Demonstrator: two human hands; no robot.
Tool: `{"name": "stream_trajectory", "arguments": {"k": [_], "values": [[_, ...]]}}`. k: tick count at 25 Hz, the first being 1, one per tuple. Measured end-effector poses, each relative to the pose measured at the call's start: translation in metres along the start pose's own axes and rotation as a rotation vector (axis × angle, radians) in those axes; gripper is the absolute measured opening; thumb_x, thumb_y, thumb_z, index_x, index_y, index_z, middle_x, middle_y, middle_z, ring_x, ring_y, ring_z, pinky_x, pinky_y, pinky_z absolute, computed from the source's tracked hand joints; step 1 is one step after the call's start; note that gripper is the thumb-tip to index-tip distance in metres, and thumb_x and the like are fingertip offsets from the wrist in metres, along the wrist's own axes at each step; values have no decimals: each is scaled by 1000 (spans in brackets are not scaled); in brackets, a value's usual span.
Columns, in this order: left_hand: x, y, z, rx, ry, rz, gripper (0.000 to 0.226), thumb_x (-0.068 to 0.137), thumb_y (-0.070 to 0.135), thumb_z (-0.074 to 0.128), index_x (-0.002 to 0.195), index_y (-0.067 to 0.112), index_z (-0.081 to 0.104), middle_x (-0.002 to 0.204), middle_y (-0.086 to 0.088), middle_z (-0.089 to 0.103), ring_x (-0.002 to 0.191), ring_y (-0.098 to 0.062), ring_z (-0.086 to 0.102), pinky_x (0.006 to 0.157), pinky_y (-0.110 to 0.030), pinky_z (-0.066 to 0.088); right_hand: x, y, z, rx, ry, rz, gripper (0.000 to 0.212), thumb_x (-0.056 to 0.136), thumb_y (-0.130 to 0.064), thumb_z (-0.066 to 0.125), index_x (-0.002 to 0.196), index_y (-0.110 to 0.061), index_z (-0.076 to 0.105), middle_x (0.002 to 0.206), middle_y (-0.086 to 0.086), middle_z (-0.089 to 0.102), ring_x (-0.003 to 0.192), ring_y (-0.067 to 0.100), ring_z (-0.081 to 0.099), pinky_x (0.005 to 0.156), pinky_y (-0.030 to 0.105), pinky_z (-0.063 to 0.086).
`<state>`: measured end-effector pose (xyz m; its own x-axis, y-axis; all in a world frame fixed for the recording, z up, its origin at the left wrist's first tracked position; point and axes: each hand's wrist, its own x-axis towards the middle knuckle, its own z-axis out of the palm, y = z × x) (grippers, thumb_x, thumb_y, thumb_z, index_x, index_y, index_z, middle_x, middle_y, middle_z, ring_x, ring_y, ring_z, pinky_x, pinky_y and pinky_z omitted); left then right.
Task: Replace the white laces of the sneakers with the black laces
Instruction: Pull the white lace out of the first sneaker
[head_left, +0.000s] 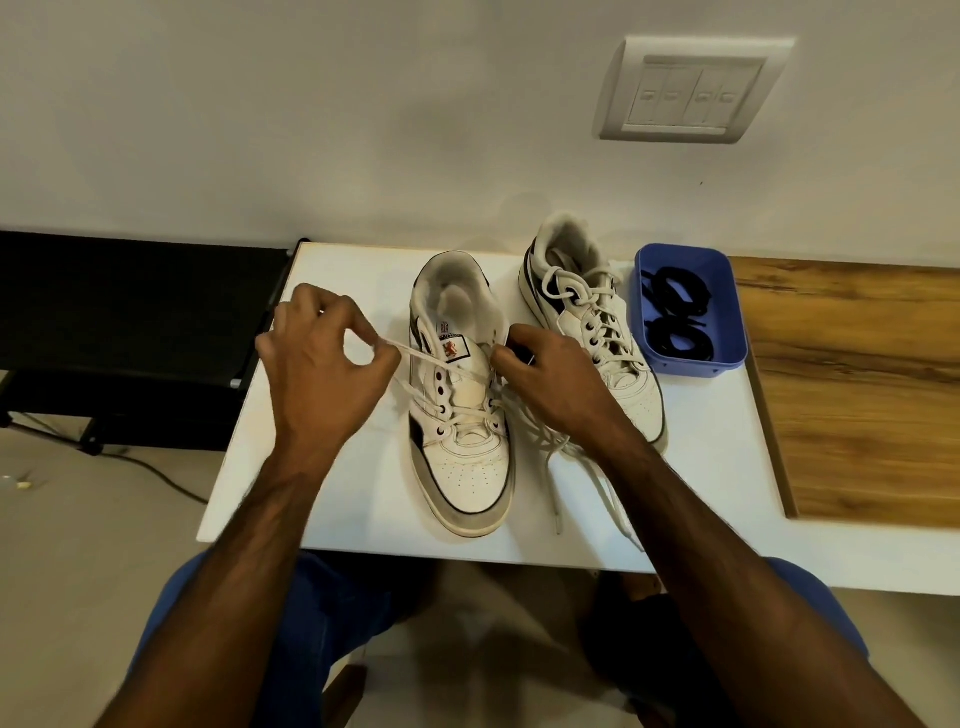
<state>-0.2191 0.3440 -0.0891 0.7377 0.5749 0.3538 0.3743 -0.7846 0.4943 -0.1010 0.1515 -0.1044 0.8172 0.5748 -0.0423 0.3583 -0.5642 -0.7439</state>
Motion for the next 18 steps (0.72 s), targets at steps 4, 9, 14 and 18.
{"name": "stream_trajectory", "arguments": {"k": [4,9,14,18], "values": [[-8,14,8,7,-165,214,30,80,32,66,109,26,66,120,-1,49,115,-20,43,92,-36,24,0,0,1,4,0,8,34,93,-41,51,69,-17,51,62,-5,53,61,17,51,72,33,35],[-19,25,25,98,-243,457,16,87,32,76,100,23,71,122,-1,56,112,-24,49,94,-43,26,2,1,2,35,-15,-3,34,94,-42,50,66,-23,47,61,-6,53,66,22,56,77,40,41],[-7,10,14,128,-22,194,9,89,28,66,95,21,66,117,-4,54,111,-24,47,93,-43,26,2,3,1,11,-24,-13,33,96,-41,50,67,-24,49,65,-5,57,64,17,53,75,38,42],[-1,-3,7,44,-58,-70,13,88,29,71,99,24,67,122,-3,50,119,-24,42,92,-37,21,4,6,2,29,-25,-24,34,93,-45,48,75,-18,57,72,0,65,70,22,60,77,44,49]]}}
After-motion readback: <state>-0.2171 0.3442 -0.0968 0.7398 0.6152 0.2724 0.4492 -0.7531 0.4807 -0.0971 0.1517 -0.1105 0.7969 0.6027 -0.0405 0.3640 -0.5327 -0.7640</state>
